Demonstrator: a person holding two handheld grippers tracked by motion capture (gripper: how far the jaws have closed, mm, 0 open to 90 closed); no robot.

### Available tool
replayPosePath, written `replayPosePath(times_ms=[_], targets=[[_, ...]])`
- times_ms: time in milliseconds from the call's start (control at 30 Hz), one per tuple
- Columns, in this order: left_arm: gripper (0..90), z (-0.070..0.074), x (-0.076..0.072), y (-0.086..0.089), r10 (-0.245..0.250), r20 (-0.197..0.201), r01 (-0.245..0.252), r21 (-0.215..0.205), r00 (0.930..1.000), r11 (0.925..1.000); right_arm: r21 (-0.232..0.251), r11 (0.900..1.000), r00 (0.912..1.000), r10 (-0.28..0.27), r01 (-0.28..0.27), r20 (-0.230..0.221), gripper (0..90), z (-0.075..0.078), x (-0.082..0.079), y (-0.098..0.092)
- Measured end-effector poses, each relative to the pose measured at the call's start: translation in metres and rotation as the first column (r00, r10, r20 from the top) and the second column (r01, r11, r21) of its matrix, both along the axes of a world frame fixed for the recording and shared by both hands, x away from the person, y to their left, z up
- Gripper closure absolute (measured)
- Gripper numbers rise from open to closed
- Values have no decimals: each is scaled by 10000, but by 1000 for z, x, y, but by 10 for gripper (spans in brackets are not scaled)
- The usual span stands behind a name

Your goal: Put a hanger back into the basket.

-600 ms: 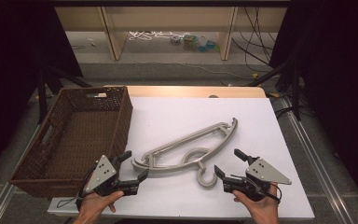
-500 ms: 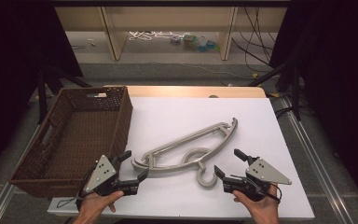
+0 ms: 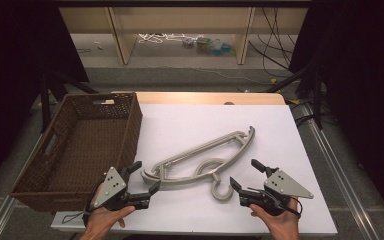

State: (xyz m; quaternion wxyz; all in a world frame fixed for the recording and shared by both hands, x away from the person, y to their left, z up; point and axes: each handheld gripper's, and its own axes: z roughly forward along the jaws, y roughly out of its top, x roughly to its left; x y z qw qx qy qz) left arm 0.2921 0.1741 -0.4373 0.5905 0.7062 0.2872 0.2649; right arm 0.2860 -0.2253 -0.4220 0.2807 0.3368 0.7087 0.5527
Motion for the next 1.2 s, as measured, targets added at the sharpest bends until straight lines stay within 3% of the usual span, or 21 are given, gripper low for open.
replayPosePath(times_ms=[100, 200, 433, 500, 567, 600, 633, 667, 700, 767, 800, 867, 900, 933, 967, 1000, 1067, 1100, 1133, 1200], targets=[[159, 0, 4, -4, 36, -81, -36, 13, 10000, 10000, 104, 9999, 10000, -37, 36, 90, 158, 0, 0, 0], [173, 1, 10, -9, -30, -434, 39, 205, 9991, 9998, 8, 10000, 10000, -29, 29, 18, 158, 0, 0, -1], [173, 2, 13, -19, -290, -578, 329, 687, 9979, 9971, 103, 9999, 9999, -42, 41, 101, 158, 0, 1, -2], [189, 3, 16, -27, -447, -687, 528, 1216, 9966, 9912, 137, 9999, 9999, -43, 41, 139, 158, 1, 1, -2], [189, 3, 17, -30, -560, -763, 658, 1322, 9955, 9890, 122, 9999, 9999, -8, 6, 128, 159, 0, 1, -2], [189, 2, 18, -34, -647, -854, 770, 1502, 9942, 9856, 61, 10000, 9999, -44, 43, 99, 159, 0, 1, -1], [191, 2, 21, -42, -835, -1083, 1031, 1901, 9906, 9763, 44, 10000, 9999, -60, 60, 124, 159, 0, 1, -1], [193, 2, 21, -42, -835, -1083, 1031, 1901, 9906, 9763, 44, 10000, 9999, -60, 60, 124, 159, 0, 1, -1], [193, 2, 22, -48, -914, -1257, 1170, 2143, 9878, 9697, 40, 10000, 9999, 9, -9, 101, 159, 0, 1, -1], [209, 2, 24, -57, -1135, -1226, 1446, 2854, 9859, 9475, -7, 10000, 10000, 54, -54, 51, 159, 0, 2, -1], [224, 1, 28, -67, -1376, -1591, 1855, 3438, 9776, 9205, 51, 10000, 10000, -2, 1, 91, 159, -1, 2, -1], [232, -1, 29, -73, -1385, -1726, 1913, 3426, 9752, 9198, -10, 10000, 10000, -1, 1, 41, 159, 0, 2, -2], [254, -2, 32, -76, -1488, -1893, 2122, 3810, 9706, 8999, 39, 10000, 9999, -37, 36, 123, 160, -1, 2, -2], [265, -5, 34, -80, -1541, -2013, 2232, 3884, 9673, 8941, 29, 10000, 10000, 27, -27, 86, 160, -1, 2, -2], [266, -10, 39, -86, -1567, -2336, 2463, 4286, 9596, 8693, 23, 10000, 10000, 4, -4, 81, 160, -1, 2, -2], [283, -12, 40, -90, -1553, -2447, 2516, 4357, 9571, 8642, 49, 10000, 10000, 17, -17, 96, 160, 0, 2, -2], [302, -16, 44, -95, -1387, -2597, 2503, 4688, 9557, 8471, 2, 10000, 10000, 65, -65, 54, 160, 0, 2, -2], [305, -16, 44, -95, -1387, -2597, 2503, 4688, 9557, 8471, 23, 10000, 9999, 2, -2, 105, 160, -1, 2, -2], [317, -17, 46, -96, -1390, -2621, 2543, 4818, 9550, 8386, 22, 10000, 10000, 43, -43, 77, 160, -1, 2, -2], [333, -19, 52, -101, -1339, -2774, 2610, 4955, 9514, 8285, 80, 9998, 9999, 165, -165, -3, 161, -1, 3, -2]])
